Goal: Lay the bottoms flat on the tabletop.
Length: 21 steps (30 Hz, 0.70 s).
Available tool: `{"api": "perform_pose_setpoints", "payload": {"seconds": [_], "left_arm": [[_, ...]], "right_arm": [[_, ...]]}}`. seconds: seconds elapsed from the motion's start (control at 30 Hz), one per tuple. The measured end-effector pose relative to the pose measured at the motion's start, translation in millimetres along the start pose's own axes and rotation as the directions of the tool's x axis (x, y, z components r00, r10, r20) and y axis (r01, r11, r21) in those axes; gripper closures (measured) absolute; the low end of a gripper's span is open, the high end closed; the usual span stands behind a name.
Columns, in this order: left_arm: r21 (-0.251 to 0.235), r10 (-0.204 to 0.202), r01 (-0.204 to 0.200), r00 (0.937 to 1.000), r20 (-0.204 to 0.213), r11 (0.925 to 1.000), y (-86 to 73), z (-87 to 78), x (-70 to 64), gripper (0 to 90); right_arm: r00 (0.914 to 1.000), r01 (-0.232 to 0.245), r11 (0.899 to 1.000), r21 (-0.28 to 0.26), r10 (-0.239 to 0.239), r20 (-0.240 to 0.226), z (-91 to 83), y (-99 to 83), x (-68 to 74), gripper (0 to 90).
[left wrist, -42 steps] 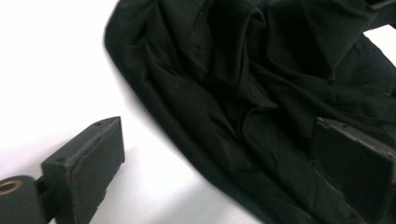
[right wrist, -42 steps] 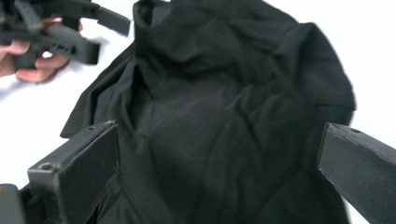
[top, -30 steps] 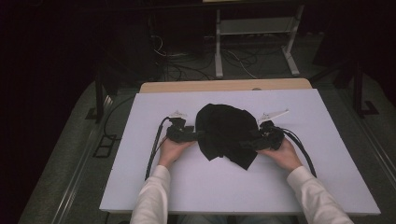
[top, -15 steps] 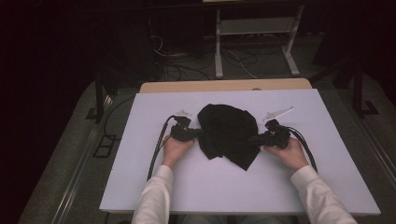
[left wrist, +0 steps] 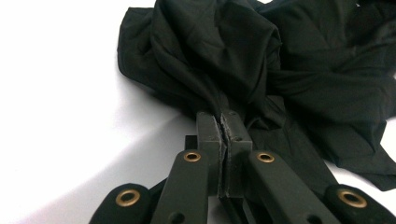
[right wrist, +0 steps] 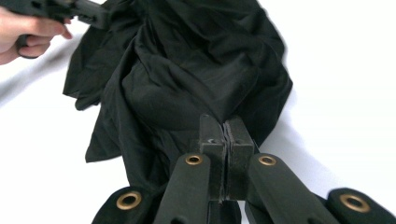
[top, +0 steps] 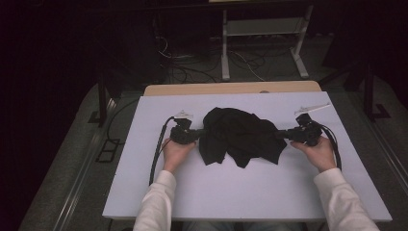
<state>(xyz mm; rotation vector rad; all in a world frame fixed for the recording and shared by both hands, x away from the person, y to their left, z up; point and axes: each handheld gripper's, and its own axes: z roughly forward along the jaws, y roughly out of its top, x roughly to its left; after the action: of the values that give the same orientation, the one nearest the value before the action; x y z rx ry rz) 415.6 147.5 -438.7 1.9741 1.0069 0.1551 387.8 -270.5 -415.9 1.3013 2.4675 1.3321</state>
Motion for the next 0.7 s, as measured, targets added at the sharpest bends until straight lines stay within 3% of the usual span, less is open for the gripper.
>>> {"api": "perform_pose_setpoints", "payload": {"seconds": [0.13,0.33,0.7], "left_arm": [[-0.004,0.007,-0.007,1.0000,-0.006,1.0000,-0.1,-6.0,0.2,88.4],[-0.047,-0.021,0.020,0.9997,-0.009,0.9987,-1.0,-20.5,4.8,88.5],[-0.078,-0.028,0.026,0.9995,-0.013,0.9966,-6.4,-41.7,1.7,88.4]], "right_arm": [[0.9994,-0.029,0.999,-0.018,0.029,0.021,-13.8,-4.4,-10.4,87.4],[0.9971,-0.056,0.998,-0.028,0.058,0.049,-31.4,-13.6,-20.9,87.3],[0.9945,-0.090,0.996,-0.013,0.091,0.053,-40.3,-25.4,-24.0,87.3]]}}
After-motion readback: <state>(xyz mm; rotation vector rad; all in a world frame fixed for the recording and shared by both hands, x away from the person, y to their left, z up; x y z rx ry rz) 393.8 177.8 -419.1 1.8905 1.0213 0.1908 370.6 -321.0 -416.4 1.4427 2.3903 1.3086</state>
